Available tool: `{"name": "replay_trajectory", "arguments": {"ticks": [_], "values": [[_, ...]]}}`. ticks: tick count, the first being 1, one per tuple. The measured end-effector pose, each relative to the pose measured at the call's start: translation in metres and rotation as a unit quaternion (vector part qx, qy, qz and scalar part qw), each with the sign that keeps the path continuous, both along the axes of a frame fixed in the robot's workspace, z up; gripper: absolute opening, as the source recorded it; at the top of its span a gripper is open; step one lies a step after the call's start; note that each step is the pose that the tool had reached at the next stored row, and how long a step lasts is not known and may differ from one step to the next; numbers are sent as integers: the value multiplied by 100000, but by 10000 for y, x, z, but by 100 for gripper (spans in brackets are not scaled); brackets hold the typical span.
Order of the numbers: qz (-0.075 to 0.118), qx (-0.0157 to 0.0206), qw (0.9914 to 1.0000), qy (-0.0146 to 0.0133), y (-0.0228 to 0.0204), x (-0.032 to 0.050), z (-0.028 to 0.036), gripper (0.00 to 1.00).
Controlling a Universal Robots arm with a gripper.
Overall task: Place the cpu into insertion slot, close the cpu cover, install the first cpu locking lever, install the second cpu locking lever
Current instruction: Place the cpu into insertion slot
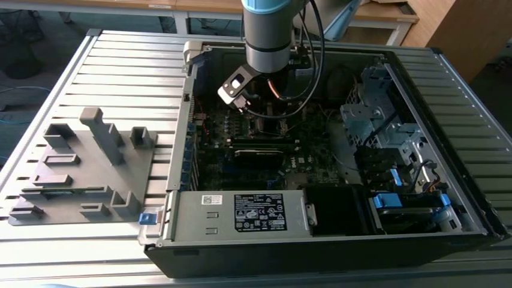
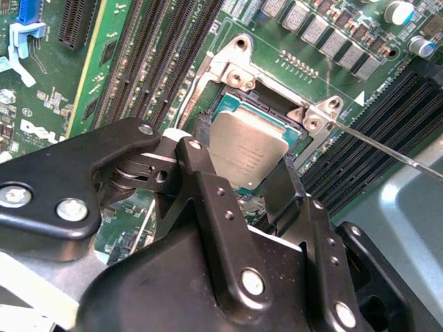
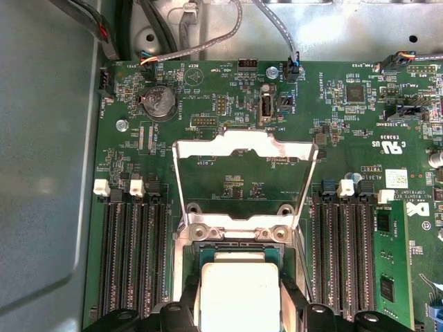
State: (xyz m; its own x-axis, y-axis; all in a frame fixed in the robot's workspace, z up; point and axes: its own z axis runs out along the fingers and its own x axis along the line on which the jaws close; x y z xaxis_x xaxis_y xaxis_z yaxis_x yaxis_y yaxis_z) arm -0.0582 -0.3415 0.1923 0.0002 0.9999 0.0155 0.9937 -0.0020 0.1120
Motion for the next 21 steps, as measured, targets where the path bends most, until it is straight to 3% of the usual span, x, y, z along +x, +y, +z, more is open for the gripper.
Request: {"name": "replay_trajectory", "arguments": {"ticks": [21], "values": [[-868, 1, 99996, -1, 0, 0, 6, 54]]}}
